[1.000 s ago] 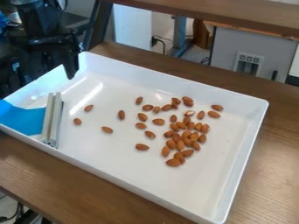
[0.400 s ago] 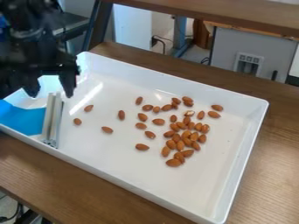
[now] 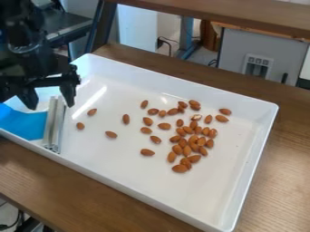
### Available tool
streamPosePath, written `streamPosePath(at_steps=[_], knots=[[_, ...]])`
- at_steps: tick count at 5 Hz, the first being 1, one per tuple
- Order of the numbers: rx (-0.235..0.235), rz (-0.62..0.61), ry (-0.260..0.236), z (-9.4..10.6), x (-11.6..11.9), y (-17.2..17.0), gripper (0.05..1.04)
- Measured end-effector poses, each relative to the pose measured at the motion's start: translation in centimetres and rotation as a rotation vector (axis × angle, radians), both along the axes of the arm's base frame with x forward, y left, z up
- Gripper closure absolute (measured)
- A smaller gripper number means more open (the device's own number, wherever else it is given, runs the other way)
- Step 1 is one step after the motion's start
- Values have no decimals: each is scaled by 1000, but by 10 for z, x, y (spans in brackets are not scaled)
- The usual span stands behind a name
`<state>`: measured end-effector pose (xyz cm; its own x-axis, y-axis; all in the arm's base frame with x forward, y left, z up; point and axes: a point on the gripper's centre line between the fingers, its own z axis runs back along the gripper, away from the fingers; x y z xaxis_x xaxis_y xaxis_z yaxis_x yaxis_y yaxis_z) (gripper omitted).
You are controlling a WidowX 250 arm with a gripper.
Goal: Sweep into pile
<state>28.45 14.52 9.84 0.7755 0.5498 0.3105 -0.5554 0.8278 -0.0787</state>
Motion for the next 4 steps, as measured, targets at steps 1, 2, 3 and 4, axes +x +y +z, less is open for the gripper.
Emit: streamPosePath(at_steps=[1, 2, 3, 4], knots=[[2, 15, 13, -8, 1, 3, 87], [4, 14, 21, -13, 0, 3, 87], [1, 27, 30, -20, -1, 3, 87], [-7, 39, 37, -26, 0, 1, 87]])
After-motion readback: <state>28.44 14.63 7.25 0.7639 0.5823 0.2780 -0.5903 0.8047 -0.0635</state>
